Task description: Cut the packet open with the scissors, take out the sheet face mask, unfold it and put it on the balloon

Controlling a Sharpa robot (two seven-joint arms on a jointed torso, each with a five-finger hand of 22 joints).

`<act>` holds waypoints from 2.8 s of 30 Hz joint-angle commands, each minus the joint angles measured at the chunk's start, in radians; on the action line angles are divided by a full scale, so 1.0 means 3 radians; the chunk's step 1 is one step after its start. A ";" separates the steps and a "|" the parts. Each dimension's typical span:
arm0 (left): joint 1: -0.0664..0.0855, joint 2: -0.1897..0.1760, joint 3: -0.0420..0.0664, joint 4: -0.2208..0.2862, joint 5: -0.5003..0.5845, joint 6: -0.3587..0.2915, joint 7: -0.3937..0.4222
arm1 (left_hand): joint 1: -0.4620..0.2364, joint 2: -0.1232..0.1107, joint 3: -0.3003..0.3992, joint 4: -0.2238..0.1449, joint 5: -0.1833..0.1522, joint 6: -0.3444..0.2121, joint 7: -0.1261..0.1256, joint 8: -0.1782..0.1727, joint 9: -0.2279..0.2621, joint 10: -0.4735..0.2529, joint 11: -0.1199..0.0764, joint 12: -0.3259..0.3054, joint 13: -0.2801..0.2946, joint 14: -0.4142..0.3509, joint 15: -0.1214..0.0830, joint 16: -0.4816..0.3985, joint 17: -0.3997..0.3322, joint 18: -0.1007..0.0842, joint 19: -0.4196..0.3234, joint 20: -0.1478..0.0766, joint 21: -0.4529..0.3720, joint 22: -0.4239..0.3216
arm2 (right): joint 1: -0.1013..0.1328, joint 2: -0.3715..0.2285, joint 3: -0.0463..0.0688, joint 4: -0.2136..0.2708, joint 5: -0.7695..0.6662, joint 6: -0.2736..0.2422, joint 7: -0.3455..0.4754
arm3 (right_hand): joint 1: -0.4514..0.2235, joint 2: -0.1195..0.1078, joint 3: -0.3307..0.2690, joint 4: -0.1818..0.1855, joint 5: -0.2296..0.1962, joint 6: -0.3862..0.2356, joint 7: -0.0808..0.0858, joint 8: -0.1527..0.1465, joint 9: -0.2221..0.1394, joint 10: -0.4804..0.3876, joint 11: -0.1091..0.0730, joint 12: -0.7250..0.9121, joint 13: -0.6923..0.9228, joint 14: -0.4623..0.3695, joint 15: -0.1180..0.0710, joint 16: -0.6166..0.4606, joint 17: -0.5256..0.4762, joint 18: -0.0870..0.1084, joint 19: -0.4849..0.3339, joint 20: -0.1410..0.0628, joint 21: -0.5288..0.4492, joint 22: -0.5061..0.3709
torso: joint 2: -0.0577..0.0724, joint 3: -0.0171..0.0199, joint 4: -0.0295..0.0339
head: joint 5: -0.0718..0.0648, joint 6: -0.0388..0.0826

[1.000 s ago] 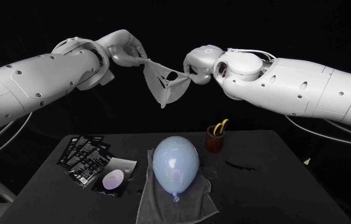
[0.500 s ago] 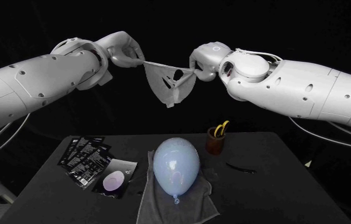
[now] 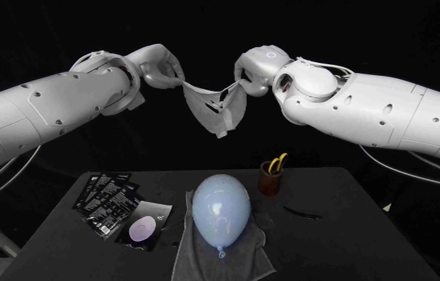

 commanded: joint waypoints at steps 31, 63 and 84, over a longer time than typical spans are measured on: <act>-0.0211 -0.1074 -0.0100 0.1774 0.1355 -0.0094 -0.0192 | -0.0034 0.0033 0.0064 -0.0011 0.0014 0.0016 -0.0008 0.0045 0.0450 -0.0034 -0.0013 0.0094 0.0059 -0.0021 -0.0028 0.0082 0.0010 0.0055 -0.0049 -0.0006 0.0083 0.0044 | -0.0116 -0.0452 -0.0060 0.0541 -0.0336 0.0221 0.0155 | 0.0003 -0.0024 0.0004 0.0030 0.0021 0.0031 0.0007 0.0025 0.0105 0.0033 0.0002 0.0021 0.0171 0.0354 -0.0011 0.0016 0.0876 -0.0021 0.0144 0.0001 -0.0005 0.0709 | -0.0068 0.0036 0.0015 | -0.0051 -0.0119; -0.0627 -0.0983 -0.0143 0.1731 0.1291 -0.0279 -0.0207 | -0.0075 0.0029 0.0089 0.0026 0.0012 -0.0023 -0.0003 0.0045 0.0486 -0.0081 -0.0007 0.0111 0.0075 -0.0052 -0.0018 0.0097 0.0000 0.0059 -0.0066 0.0000 0.0113 0.0059 | -0.0148 -0.0619 -0.0062 0.1075 -0.0271 0.0340 -0.0040 | -0.0004 -0.0029 -0.0003 0.0051 0.0021 0.0037 0.0001 0.0031 0.0107 0.0039 -0.0001 0.0028 0.0179 0.0353 -0.0010 0.0014 0.0870 -0.0021 0.0142 0.0002 -0.0009 0.0707 | -0.0056 0.0020 0.0009 | -0.0141 -0.0142; -0.0686 -0.0928 -0.0152 0.1533 0.1348 -0.0305 -0.0180 | -0.0103 -0.0077 -0.0139 0.0124 0.0012 -0.0214 0.0060 -0.0111 0.0477 -0.0205 0.0045 0.0098 0.0074 -0.0147 0.0043 0.0122 -0.0028 0.0062 -0.0118 0.0061 0.0035 -0.0006 | -0.0147 -0.0525 -0.0060 0.1009 -0.0305 0.0318 -0.0166 | 0.0000 -0.0030 0.0000 0.0054 0.0021 0.0038 -0.0001 0.0032 0.0108 0.0041 -0.0003 0.0030 0.0181 0.0353 -0.0012 0.0014 0.0872 -0.0023 0.0146 0.0002 0.0003 0.0711 | -0.0050 0.0020 0.0009 | -0.0166 -0.0138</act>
